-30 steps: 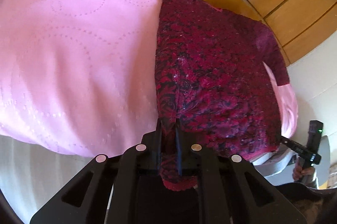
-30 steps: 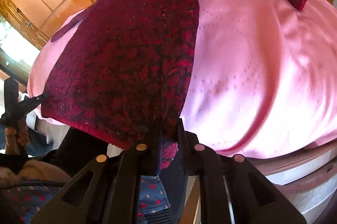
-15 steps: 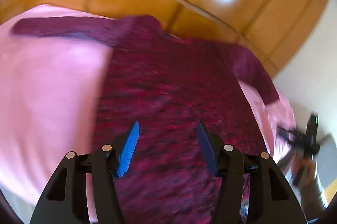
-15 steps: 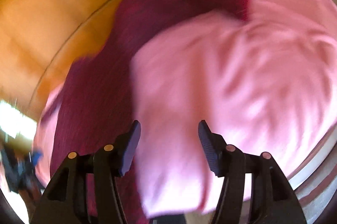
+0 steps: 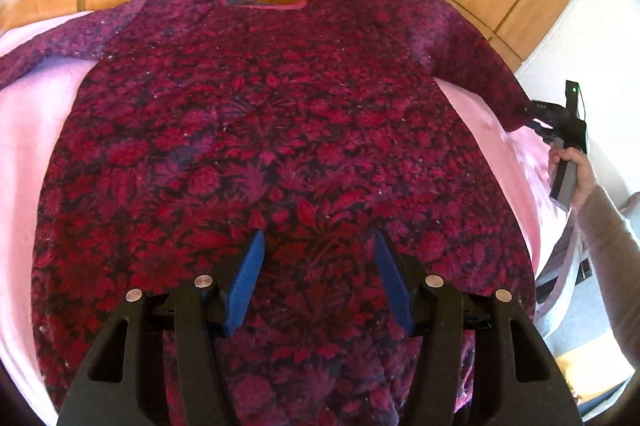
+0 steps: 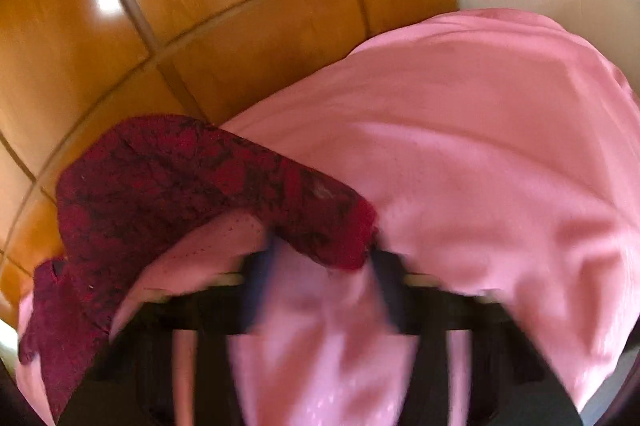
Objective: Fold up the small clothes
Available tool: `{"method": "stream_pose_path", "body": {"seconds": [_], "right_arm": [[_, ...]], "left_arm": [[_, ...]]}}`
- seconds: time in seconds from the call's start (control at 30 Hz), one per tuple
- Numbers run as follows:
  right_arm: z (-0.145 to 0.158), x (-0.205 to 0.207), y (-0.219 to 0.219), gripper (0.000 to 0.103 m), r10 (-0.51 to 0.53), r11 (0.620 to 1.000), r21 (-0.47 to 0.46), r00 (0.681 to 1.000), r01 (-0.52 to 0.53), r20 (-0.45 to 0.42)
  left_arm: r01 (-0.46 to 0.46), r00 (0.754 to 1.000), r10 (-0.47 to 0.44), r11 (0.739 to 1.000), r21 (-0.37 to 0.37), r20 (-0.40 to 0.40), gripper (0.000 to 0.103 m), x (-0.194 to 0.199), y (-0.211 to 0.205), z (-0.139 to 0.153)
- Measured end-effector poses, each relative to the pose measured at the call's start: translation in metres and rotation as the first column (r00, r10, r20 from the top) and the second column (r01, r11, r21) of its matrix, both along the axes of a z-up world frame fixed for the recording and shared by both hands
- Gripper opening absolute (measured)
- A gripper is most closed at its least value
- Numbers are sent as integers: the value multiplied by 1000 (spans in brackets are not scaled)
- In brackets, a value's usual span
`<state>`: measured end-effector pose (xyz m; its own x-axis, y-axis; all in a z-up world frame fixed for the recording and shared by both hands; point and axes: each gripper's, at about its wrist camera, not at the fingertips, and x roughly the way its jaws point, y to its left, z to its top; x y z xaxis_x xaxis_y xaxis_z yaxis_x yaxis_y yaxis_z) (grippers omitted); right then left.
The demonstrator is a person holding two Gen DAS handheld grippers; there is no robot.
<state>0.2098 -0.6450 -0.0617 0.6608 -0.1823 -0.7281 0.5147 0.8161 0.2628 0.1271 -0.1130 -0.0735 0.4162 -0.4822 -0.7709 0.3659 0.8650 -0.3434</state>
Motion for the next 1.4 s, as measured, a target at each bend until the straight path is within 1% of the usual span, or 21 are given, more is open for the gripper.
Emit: {"method": "stream_pose_path", "body": {"seconds": [0.03,0.2,0.3,0.37,0.47,0.5,0.57,0.67,0.77,0.87,0.93,0.97,1.03,1.1,1.13,1.2,1.23,1.27,1.3,1.37,1.4], "right_arm": [[8,-3,2,6,19,999,-29,1000,-19,10],[78,-31,11,4,66,978,-201,994,-47,88],[108,-32,-1,4,31,965,-263,994,-4,100],[116,-24,-16,4,-23,950,-309,997,43,68],[102,-2,-43,3,-106,946,-310,994,94,-21],[91,8,-55,3,-142,939,-327,987,112,-70],[69,24,-72,3,-195,930,-343,969,133,-151],[25,45,-85,3,-253,921,-360,928,145,-273],[-8,53,-85,4,-259,929,-340,911,145,-321],[-21,53,-78,19,-268,928,-340,908,153,-321],[-12,44,-68,65,-276,918,-358,921,168,-274],[-2,41,-57,69,-279,911,-373,931,179,-236],[16,37,-30,69,-225,917,-371,959,149,-172],[32,38,6,71,-123,940,-332,985,78,-118],[37,39,31,71,-44,955,-296,994,13,-98],[41,44,76,71,77,967,-237,995,-91,-70],[39,48,109,71,159,966,-199,986,-167,-59],[36,51,135,71,227,959,-161,973,-232,-48],[32,53,156,71,275,952,-133,961,-277,-38],[19,61,212,71,387,918,-77,922,-388,-35],[17,69,229,71,417,906,-67,908,-418,-40]], "left_arm": [[-4,1000,4,1000,-8,-7,55,2,1,-1],[-5,1000,5,1000,-18,-15,55,8,3,0],[-1,1000,1,1000,-10,-13,55,12,1,-1],[-6,1000,6,1000,-20,-19,55,17,1,-2],[-15,1000,15,999,-32,-26,55,19,3,-2],[-18,999,17,999,-35,-30,55,20,3,-3],[-21,999,20,999,-37,-32,55,22,5,-3],[-23,999,21,999,-39,-35,55,23,6,-3],[-25,999,23,999,-46,-40,55,24,8,-2],[-27,999,25,998,-62,-43,57,25,14,1],[-55,998,51,994,-96,-43,66,26,27,6],[-80,996,75,990,-114,-45,70,27,35,8],[-137,990,130,979,-149,-58,70,32,55,12],[-200,979,190,964,-173,-72,70,36,74,13],[-238,971,227,954,-182,-77,70,39,86,13],[-334,942,321,922,-194,-100,70,43,115,12],[-394,919,378,897,-198,-115,70,46,134,11],[-428,904,412,881,-202,-117,70,47,144,11],[-470,882,457,859,-201,-114,70,48,160,12],[-536,844,525,822,-191,-110,70,51,189,15],[-569,822,557,799,-195,-114,70,54,207,15]]}}
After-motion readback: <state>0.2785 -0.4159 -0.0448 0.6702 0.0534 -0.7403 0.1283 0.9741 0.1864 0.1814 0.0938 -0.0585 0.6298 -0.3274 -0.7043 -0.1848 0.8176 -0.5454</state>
